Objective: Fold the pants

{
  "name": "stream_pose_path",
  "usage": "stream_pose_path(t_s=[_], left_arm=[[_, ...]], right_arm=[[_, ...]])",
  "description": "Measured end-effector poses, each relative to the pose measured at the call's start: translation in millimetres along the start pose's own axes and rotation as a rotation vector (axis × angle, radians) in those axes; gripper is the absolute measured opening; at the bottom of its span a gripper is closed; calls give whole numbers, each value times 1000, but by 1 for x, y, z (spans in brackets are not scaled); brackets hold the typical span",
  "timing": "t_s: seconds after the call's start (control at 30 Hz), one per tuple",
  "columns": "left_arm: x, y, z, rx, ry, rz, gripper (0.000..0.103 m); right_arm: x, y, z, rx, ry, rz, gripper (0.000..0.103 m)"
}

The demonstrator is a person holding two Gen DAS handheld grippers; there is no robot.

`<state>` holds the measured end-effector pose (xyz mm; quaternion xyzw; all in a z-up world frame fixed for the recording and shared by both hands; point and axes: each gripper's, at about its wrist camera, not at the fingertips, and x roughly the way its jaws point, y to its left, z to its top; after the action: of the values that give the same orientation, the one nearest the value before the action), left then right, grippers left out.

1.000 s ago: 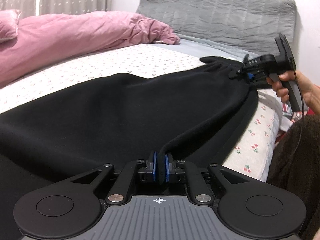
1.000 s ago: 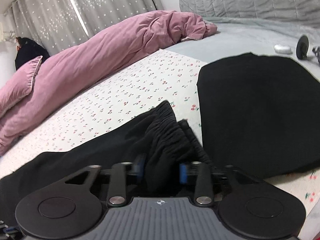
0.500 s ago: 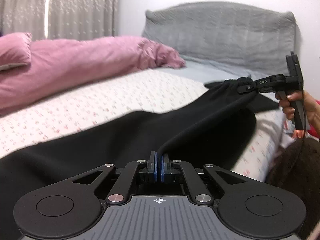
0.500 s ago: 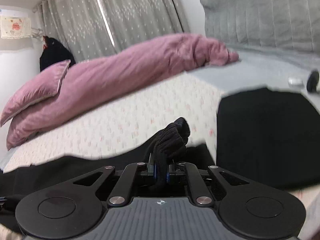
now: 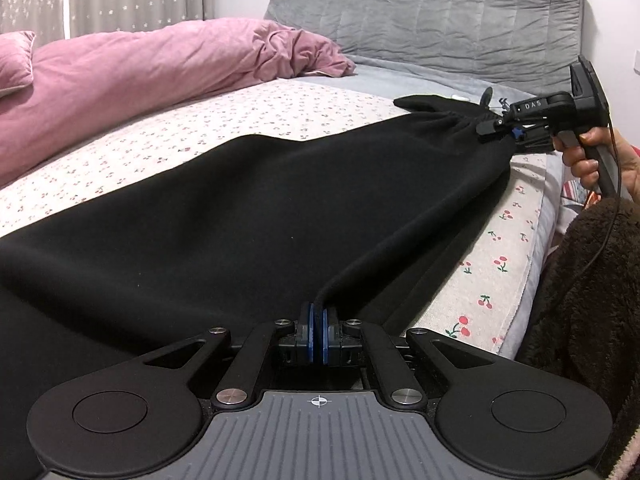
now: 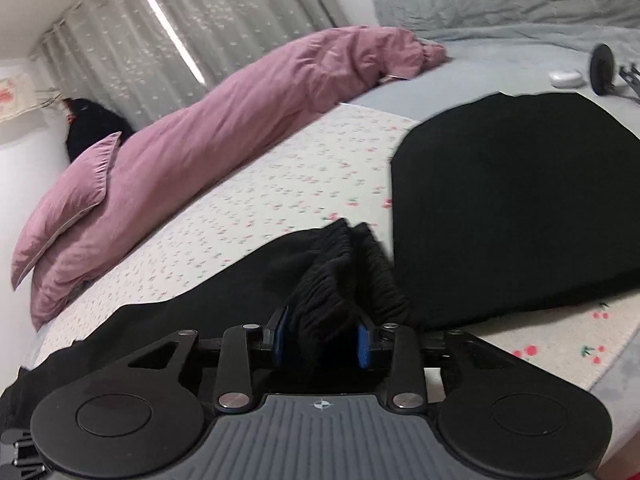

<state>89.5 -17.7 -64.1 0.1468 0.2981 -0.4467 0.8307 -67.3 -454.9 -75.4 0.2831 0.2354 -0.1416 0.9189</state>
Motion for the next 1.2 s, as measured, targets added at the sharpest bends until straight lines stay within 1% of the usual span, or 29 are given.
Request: stream_pose_path(t_s=[0.1, 0.13, 0.17, 0.2, 0.23, 0.27, 0.3, 0.33, 0.37, 0.4, 0.43, 0.5, 0.53, 0.57, 0.63, 0.73, 0.77, 0.9, 0.97, 1.1, 1.17, 1.2], left_arm=[[2, 4, 4, -24, 15, -10, 4], [2, 8, 5, -50, 20, -19, 8], [2, 12, 5, -84, 25, -27, 11], [1, 17, 6, -120, 30, -38, 11], [0, 20, 7, -149, 35, -43, 12], [-1, 21, 8, -165, 38, -42, 14], [-3, 21, 8, -172, 41, -37, 15], [-5, 20, 9, -172, 47, -25, 16], [-8, 18, 10, -172, 53, -11, 22], [-10, 16, 11, -172, 59, 3, 25], [-13, 15, 12, -177, 66, 18, 30], [-20, 15, 13, -201, 71, 24, 43], [-23, 15, 14, -214, 72, 28, 60], [-28, 15, 15, -226, 70, 43, 72], [-37, 13, 17, -234, 67, 82, 73], [-46, 19, 16, -281, 103, 143, 74], [-49, 22, 15, -299, 112, 168, 77], [-62, 32, 10, -315, 112, 310, 85], [-66, 38, 8, -333, 111, 358, 87], [-77, 59, -4, -420, 110, 429, 88], [-81, 68, -9, -448, 104, 476, 92], [-84, 73, -12, -462, 117, 511, 92]], right_arm=[[0, 13, -1, -70, 16, -77, 21], [-2, 22, 0, -111, 9, -106, 23], [-4, 31, 0, -156, 0, -138, 26], [-7, 38, 2, -197, -9, -164, 42], [-10, 47, 3, -244, -29, -200, 53], [-14, 52, 4, -286, -54, -223, 71], [-18, 57, 6, -322, -73, -231, 73], [-20, 62, 8, -340, -80, -226, 73], [-23, 64, 11, -343, -81, -216, 73], [-25, 68, 13, -341, -79, -205, 74], [-25, 72, 14, -343, -76, -195, 74], [-23, 84, 15, -358, -70, -181, 76], [-21, 90, 14, -370, -67, -174, 77], [-19, 97, 12, -385, -62, -164, 79], [-13, 112, 7, -410, -48, -138, 81], [-3, 137, 0, -438, -21, -89, 83], [0, 145, -2, -448, -12, -75, 83], [12, 180, -15, -510, 20, -26, 85], [18, 198, -22, -548, 36, 0, 86], [31, 235, -41, -624, 68, 62, 86], [36, 252, -51, -665, 85, 100, 86], [38, 260, -57, -686, 96, 121, 86]])
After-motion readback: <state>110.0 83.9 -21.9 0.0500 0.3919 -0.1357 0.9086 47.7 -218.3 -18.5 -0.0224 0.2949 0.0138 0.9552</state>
